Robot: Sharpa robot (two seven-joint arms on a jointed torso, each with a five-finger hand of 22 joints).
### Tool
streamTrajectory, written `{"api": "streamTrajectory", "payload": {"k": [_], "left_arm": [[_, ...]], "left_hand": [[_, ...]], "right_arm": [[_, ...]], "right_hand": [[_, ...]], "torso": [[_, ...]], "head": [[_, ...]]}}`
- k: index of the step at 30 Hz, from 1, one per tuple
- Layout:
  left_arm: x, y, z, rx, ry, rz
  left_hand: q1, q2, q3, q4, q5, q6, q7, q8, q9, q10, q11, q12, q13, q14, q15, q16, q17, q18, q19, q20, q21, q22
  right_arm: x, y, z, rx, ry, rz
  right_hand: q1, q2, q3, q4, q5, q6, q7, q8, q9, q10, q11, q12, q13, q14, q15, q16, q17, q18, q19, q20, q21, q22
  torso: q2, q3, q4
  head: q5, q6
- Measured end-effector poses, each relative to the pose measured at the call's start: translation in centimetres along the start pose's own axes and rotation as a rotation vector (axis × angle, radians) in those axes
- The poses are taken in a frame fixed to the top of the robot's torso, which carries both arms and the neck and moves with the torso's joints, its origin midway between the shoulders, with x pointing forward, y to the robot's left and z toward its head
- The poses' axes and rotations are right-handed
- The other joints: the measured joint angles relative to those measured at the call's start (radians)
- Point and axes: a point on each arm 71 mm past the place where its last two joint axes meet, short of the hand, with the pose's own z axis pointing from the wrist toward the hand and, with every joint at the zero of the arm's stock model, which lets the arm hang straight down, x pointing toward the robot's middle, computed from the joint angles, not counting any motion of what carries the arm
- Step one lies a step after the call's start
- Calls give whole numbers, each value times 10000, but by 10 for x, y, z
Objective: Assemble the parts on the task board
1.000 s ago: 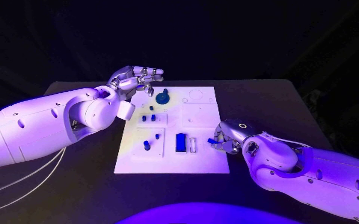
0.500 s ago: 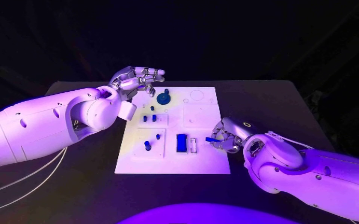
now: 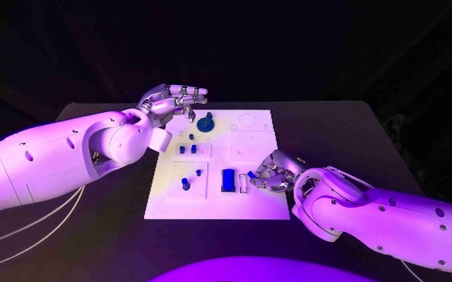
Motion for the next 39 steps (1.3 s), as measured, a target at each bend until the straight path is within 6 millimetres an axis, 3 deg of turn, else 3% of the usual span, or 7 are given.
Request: {"api": "streamTrajectory", "payload": {"k": [3, 8, 18, 26, 28, 31, 39], "left_arm": [[0, 0, 0, -2, 2, -4], [0, 0, 0, -8, 13, -12], [1, 0, 0, -21, 28, -23], [1, 0, 0, -35, 41, -30], [1, 0, 0, -40, 40, -30], [1, 0, 0, -46, 40, -31], [1, 0, 0, -58, 42, -34]], "left_hand": [[0, 0, 0, 0, 0, 0, 0, 0, 0, 0, 0, 0, 0, 0, 0, 0, 0, 0, 0, 0, 0, 0], [0, 0, 0, 0, 0, 0, 0, 0, 0, 0, 0, 0, -1, 0, 0, 0, 0, -1, 0, 0, 0, 0], [0, 0, 0, 0, 0, 0, 0, 0, 1, 0, 0, 0, -1, 0, 0, 0, 0, -1, 0, 0, 0, 1], [0, 0, 0, 0, 0, 0, 0, 0, 1, 1, 0, 0, -2, 0, 0, 0, 1, -1, 0, 0, 0, 1], [0, 0, 0, 0, 0, 0, 0, 0, 1, 1, 0, 0, -2, 0, 0, 0, 1, 0, 0, 0, 0, 1], [0, 0, 0, 0, 0, 0, 0, 0, 1, 1, 0, 0, -2, 0, 0, 0, 1, 0, 0, 0, 0, 1], [0, 0, 0, 0, 0, 0, 0, 0, 1, 1, -1, 0, -3, 0, 0, 0, 2, 0, 0, 0, 0, 1]], "right_arm": [[4, 2, 2, 90, 191, 178], [9, 6, 6, 170, 451, 357], [15, 10, 9, 230, 722, 496], [15, 10, 13, 303, 759, 502], [16, 9, 13, 324, 773, 497], [16, 9, 14, 338, 799, 490], [16, 9, 13, 337, 824, 466]], "right_hand": [[-297, -53, -101, 186, 157, 54, 54, 192, 41, -19, -19, 21, 0, 0, 1, 0, 0, 0, 0, 0, 0, 0], [-444, -74, -142, 251, 172, 73, 71, 270, 502, -1, -69, 50, -1, 0, 1, 0, -1, 0, 0, 0, 0, -1], [-573, -24, -142, 309, 172, 85, 61, 346, 511, -1, -69, 113, -2, 3, -69, 0, -1, -1, -38, -38, 0, -2], [-740, -73, -238, 405, 161, 412, -197, 386, 586, -37, -103, 113, -2, 3, -69, 0, -2, -1, -1, -74, 0, -2], [-918, -75, -336, 506, -123, 514, -296, 490, 650, -38, -104, 113, -2, 2, -69, 0, -2, -1, -1, -74, 0, -3], [-1264, -196, -568, 766, -666, 464, -249, 501, 678, -38, -104, 113, -3, 2, -69, 0, -2, -1, -1, -74, 0, -3], [-1740, -275, -1206, 1145, -1267, 462, -247, 573, 771, -38, -104, 153, -3, 2, -68, 0, -3, -1, -2, -74, -1, 5]], "torso": [[1, 0, 0], [1, 6, 0], [4, 0, 0], [1, -5, 0], [1, -4, 0], [0, -1, 0], [-5, 6, -6]], "head": [[12, -6], [36, -20], [56, 3], [56, -8], [58, -19], [75, -44], [93, -87]]}}
